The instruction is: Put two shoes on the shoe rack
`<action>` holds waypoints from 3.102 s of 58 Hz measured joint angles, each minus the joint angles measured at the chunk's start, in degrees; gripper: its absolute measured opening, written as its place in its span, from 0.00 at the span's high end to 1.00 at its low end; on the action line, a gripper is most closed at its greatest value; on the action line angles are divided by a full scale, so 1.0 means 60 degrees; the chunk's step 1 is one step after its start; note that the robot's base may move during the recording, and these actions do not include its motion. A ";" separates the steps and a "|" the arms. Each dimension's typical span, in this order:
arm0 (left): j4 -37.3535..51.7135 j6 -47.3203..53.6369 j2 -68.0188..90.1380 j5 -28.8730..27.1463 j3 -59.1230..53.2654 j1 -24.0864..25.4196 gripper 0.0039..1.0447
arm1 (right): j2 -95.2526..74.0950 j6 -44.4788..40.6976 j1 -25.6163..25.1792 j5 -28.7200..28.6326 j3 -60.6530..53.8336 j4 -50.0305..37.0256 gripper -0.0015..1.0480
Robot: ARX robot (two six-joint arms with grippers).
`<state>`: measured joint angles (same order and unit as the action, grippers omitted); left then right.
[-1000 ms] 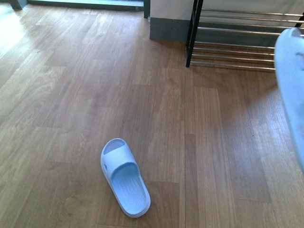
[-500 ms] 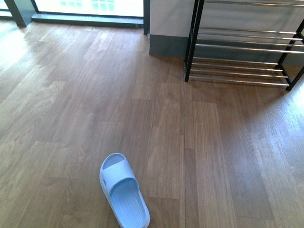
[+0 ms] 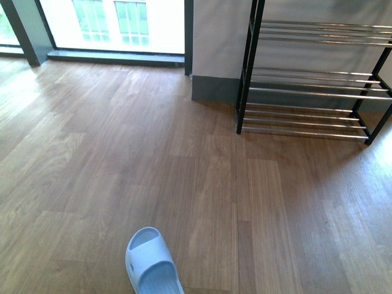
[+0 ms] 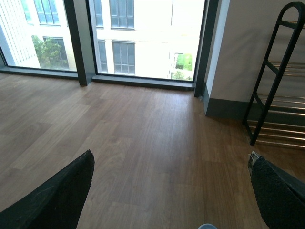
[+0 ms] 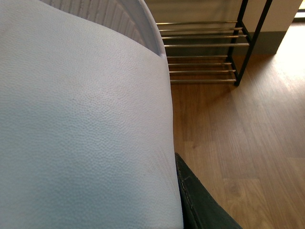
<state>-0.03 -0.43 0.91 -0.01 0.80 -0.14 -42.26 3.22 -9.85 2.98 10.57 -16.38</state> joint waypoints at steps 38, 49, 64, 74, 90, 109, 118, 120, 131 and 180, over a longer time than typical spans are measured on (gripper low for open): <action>0.0000 -0.0004 0.0000 0.0000 0.0000 0.0000 0.09 | 0.0000 0.0000 0.0000 0.0000 0.0000 0.0000 0.99; 0.0000 -0.0004 0.0000 0.0000 0.0000 0.0000 0.09 | 0.0000 0.0000 0.0000 0.0000 0.0000 0.0000 0.99; 0.0004 0.0000 0.0000 0.0000 0.0000 0.0000 0.09 | 0.0000 0.0000 0.0000 0.0000 0.0000 0.0000 0.99; 0.0000 0.0000 0.0000 0.0000 0.0000 0.0000 0.09 | 0.0000 0.0000 0.0000 0.0000 0.0000 0.0000 0.99; 0.1694 -0.1654 0.4663 -0.2452 0.0710 -0.1457 0.09 | 0.0004 0.0000 0.0011 -0.0004 0.0000 0.0000 0.99; 0.5351 0.0408 1.5719 -0.0597 0.3643 -0.2422 0.09 | 0.0004 0.0000 0.0015 0.0007 0.0000 0.0000 0.99; 0.4983 0.1260 1.9394 -0.0758 0.5610 -0.2561 0.09 | 0.0004 0.0000 0.0015 0.0004 -0.0004 0.0000 0.99; 0.4878 0.1410 2.0003 -0.0863 0.6000 -0.2590 0.09 | 0.0004 0.0000 0.0015 0.0004 -0.0004 0.0000 0.99; 0.4207 0.2087 2.2163 -0.1107 0.7661 -0.2973 0.09 | 0.0004 0.0000 0.0015 0.0004 -0.0004 0.0000 0.99; 0.1559 0.2747 2.6407 -0.2510 1.2353 -0.4390 0.09 | 0.0004 0.0000 0.0015 0.0004 -0.0007 0.0000 0.99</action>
<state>9.32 16.05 159.35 -15.07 74.91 -26.48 -42.24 3.22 -9.76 3.01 10.52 -16.38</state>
